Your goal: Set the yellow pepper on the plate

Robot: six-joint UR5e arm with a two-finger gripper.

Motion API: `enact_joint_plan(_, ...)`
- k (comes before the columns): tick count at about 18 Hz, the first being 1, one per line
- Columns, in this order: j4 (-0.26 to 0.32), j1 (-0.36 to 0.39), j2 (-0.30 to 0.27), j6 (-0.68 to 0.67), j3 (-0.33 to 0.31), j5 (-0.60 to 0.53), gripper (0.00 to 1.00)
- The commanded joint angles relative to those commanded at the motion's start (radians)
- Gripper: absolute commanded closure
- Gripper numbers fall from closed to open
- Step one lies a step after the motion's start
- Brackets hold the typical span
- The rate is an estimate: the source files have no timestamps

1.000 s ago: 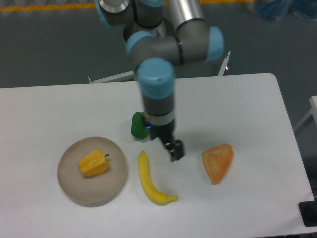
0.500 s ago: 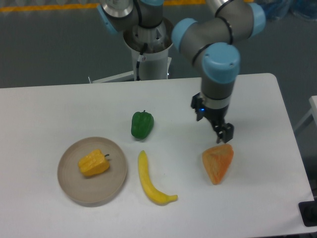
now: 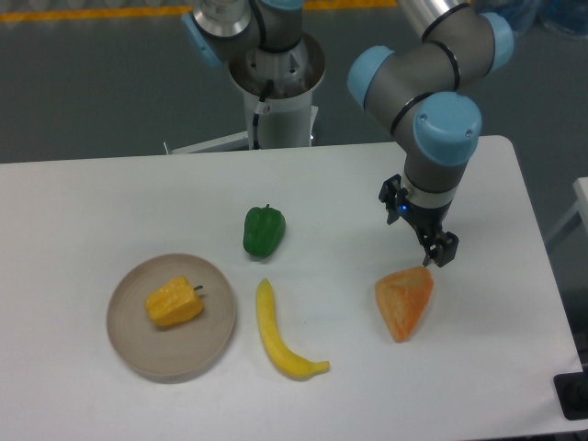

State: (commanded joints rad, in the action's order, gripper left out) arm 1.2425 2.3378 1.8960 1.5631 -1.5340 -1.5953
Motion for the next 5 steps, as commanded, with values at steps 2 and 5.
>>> enact_joint_plan(2,-0.002,0.000,0.000,0.000,0.000,0.000,0.00)
enact_joint_plan(5,-0.002,0.000,0.002,0.000,0.002,0.000,0.00)
